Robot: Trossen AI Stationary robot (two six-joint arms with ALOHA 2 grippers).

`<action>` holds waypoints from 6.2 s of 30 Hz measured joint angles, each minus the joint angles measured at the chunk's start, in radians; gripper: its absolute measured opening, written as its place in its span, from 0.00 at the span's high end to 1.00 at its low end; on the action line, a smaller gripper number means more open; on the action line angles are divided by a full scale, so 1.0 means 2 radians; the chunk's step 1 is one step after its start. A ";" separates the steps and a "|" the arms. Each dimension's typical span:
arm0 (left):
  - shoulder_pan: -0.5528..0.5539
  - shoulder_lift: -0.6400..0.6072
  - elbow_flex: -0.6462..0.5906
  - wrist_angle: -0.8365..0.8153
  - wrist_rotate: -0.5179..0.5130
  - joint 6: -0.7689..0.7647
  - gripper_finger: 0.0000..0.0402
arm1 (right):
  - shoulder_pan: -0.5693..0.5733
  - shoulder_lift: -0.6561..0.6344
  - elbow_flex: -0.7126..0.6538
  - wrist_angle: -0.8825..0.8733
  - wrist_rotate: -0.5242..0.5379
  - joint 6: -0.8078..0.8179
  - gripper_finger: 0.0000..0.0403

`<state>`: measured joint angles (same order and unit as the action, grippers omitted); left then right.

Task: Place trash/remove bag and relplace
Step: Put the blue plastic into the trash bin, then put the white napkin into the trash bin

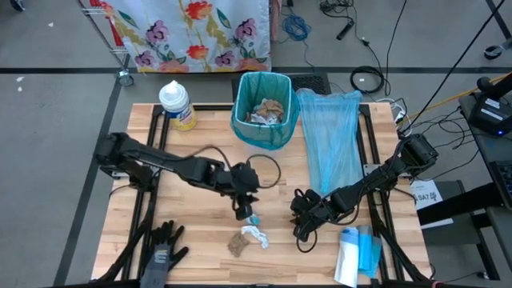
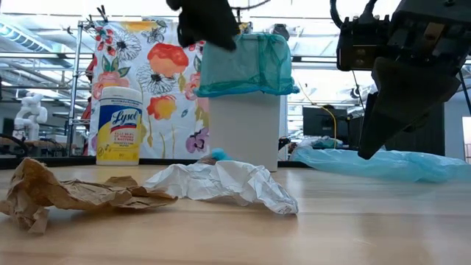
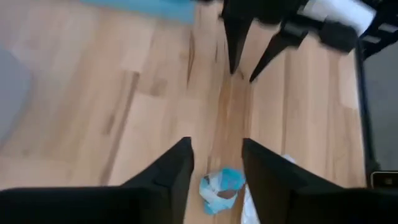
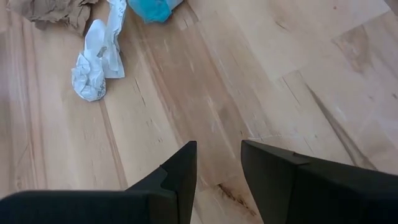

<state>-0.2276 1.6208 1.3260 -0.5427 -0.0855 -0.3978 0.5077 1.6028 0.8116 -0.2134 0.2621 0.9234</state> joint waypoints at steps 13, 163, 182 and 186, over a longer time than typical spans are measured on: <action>-0.018 0.117 -0.003 -0.011 0.061 -0.201 0.55 | 0.001 0.000 0.000 0.004 -0.001 0.004 0.71; -0.094 0.154 -0.086 0.153 0.019 0.030 0.60 | 0.020 0.000 0.000 -0.038 0.023 0.068 0.71; -0.073 0.098 0.035 -0.048 0.004 0.020 0.99 | 0.019 0.000 0.000 -0.038 0.030 0.065 0.71; -0.053 0.046 0.079 -0.097 -0.035 0.036 1.00 | 0.019 0.000 0.000 -0.038 0.035 0.064 0.71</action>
<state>-0.3346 1.7131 1.4836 -0.7363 -0.1555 -0.3264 0.5453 1.6032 0.8120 -0.2893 0.3318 1.0508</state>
